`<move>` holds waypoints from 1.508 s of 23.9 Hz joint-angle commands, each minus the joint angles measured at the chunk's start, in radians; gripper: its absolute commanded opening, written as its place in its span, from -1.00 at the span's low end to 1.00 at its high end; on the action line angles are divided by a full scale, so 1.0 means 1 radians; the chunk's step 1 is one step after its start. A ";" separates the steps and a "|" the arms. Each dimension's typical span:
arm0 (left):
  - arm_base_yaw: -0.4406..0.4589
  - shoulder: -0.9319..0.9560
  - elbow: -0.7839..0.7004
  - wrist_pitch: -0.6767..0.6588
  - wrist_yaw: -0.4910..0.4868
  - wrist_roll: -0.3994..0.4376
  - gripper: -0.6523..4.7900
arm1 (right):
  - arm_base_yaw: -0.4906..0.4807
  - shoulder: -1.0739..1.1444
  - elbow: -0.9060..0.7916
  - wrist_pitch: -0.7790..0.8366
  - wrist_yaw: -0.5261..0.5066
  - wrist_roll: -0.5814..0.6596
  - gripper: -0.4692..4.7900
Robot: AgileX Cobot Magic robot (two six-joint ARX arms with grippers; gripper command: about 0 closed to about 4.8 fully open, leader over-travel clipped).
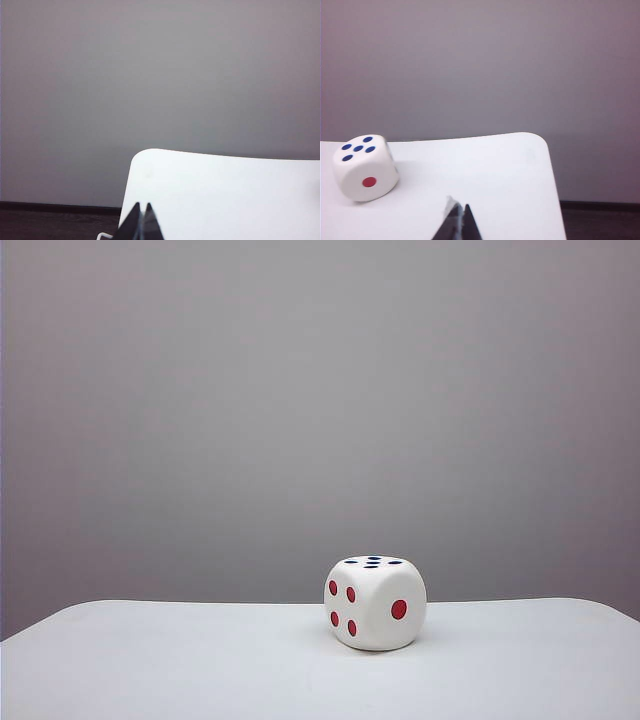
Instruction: Pick up the dice on the table and roll the dice.
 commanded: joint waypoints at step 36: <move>-0.001 0.990 0.750 0.234 0.486 -0.040 -0.78 | -0.002 0.412 0.412 0.050 0.156 0.168 -0.83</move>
